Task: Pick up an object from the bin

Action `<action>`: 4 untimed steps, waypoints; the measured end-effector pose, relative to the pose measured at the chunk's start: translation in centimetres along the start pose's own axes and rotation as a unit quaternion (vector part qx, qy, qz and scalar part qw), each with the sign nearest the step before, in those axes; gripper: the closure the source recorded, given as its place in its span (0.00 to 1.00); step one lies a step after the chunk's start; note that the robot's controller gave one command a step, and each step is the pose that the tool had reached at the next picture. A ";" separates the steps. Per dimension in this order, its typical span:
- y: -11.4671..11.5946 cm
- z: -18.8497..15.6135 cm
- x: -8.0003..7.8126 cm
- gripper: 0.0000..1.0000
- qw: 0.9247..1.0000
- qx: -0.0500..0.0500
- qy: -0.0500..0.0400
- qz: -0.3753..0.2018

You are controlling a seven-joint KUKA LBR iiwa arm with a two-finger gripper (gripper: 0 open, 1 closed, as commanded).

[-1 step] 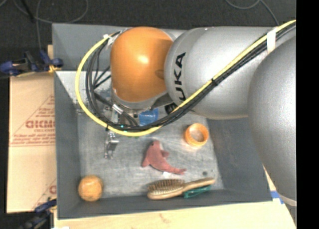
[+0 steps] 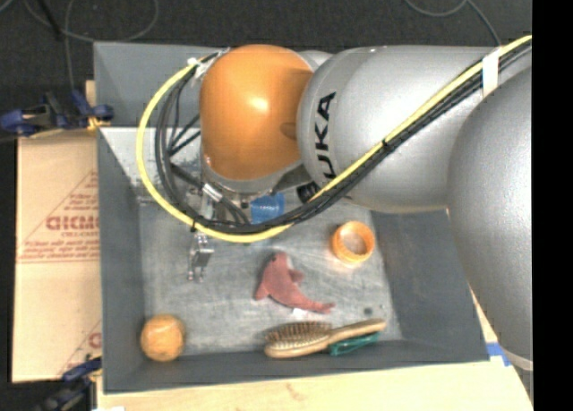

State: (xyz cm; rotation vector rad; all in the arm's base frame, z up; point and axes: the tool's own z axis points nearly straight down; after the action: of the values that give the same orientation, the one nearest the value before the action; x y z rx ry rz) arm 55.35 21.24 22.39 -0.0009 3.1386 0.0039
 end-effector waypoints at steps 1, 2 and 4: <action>0.0 0.0 0.1 0.00 1.000 0.000 0.000 -0.002; -3.4 1.5 -4.4 0.00 0.999 0.001 -0.001 -0.047; -9.2 5.8 0.1 0.00 0.974 0.001 0.001 -0.228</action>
Offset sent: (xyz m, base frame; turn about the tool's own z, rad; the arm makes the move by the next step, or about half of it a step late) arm 0.0670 -0.0512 -0.0243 -0.1211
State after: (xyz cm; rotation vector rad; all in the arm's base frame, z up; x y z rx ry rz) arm 55.29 12.04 16.60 -0.7169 3.0576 0.0009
